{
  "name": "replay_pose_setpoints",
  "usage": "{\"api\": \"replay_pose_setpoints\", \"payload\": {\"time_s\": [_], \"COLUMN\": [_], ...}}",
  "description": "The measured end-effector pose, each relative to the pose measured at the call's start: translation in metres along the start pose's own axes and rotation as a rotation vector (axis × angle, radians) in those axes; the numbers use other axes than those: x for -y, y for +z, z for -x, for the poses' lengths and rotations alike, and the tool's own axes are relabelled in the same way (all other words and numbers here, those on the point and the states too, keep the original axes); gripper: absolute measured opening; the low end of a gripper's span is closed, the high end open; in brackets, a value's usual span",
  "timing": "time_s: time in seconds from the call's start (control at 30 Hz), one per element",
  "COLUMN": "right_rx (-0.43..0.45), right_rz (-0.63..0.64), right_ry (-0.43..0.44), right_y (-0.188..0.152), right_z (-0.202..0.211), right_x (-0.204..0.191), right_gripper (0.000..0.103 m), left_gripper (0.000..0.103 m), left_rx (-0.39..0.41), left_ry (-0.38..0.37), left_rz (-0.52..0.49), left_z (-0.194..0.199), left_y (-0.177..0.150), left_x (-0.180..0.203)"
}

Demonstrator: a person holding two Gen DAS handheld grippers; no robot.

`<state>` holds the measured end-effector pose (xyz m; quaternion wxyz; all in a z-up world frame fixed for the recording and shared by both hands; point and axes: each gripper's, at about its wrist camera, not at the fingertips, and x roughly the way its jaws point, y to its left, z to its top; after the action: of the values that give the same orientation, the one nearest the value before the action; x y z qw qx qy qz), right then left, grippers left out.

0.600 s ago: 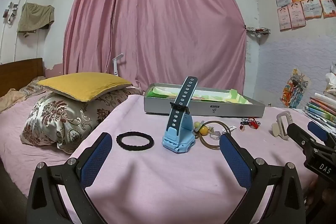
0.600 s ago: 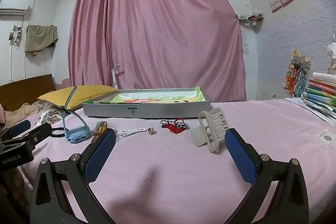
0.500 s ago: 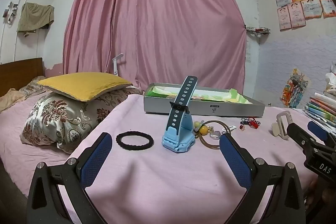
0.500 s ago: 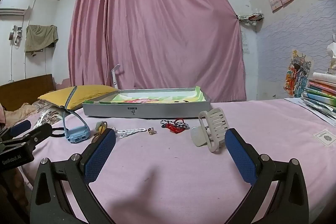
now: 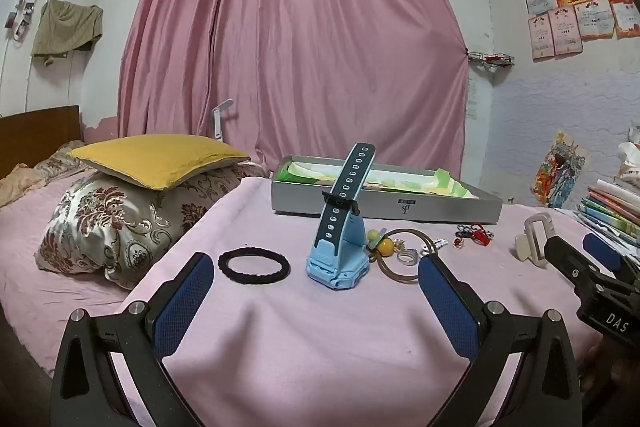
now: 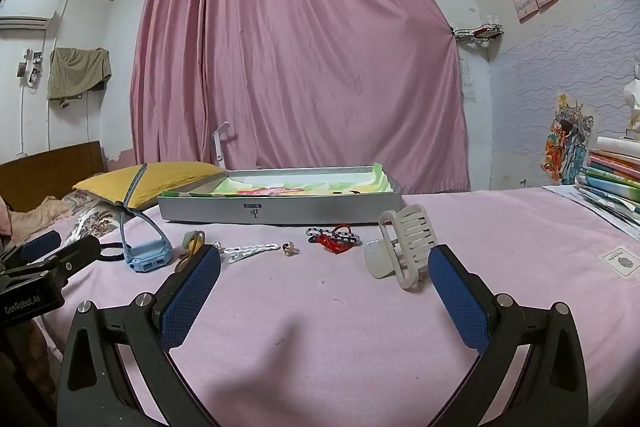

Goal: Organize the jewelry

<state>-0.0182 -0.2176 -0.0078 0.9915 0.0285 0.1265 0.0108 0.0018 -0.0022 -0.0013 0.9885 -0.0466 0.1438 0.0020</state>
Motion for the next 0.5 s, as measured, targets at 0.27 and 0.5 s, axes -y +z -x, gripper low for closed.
{"api": "replay_pose_setpoints", "payload": {"time_s": [0.27, 0.5], "right_rx": [-0.002, -0.002], "right_rz": [-0.001, -0.001], "right_ry": [0.0, 0.001], "right_y": [-0.0002, -0.0003], "right_z": [-0.0004, -0.0007], "right_x": [0.0, -0.0002], "right_gripper": [0.102, 0.102], "left_gripper": [0.102, 0.102], "left_rx": [0.001, 0.0], "left_ry": [-0.006, -0.005], "left_rz": [0.006, 0.007], "left_z": [0.0022, 0.0021], "left_y": [-0.001, -0.0009], "left_x": [-0.001, -0.0012]}}
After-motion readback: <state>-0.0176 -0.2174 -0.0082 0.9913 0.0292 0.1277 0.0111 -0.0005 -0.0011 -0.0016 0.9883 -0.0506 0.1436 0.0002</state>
